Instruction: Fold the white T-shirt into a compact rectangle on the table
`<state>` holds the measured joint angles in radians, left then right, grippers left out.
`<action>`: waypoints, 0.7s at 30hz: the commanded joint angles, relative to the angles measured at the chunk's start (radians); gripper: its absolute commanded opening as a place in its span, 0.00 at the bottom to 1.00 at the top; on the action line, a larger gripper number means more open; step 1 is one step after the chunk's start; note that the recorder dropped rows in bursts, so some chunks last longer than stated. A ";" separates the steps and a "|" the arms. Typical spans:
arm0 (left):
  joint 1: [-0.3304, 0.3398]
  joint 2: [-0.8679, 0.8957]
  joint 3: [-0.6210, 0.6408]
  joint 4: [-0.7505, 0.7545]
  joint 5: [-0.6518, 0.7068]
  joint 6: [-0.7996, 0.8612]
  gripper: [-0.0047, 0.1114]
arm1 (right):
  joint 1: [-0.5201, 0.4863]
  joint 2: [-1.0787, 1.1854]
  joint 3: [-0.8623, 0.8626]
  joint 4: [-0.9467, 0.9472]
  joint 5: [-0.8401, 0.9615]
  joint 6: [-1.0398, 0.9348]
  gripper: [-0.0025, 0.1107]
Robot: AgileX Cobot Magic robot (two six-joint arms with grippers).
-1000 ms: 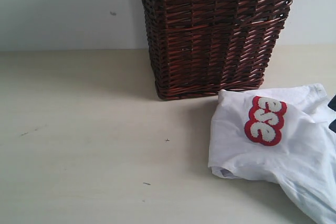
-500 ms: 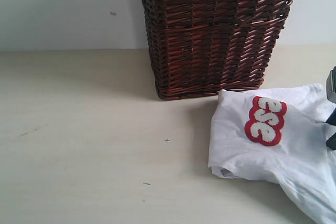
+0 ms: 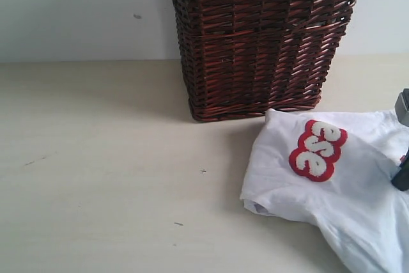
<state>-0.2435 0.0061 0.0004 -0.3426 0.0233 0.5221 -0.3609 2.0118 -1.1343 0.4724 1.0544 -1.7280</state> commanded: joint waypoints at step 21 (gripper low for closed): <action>0.003 -0.006 0.000 0.001 -0.003 -0.002 0.04 | 0.001 -0.084 0.001 0.077 -0.382 0.147 0.02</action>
<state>-0.2435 0.0061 0.0004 -0.3405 0.0251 0.5221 -0.3609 1.8985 -1.1343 0.5200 0.6965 -1.5752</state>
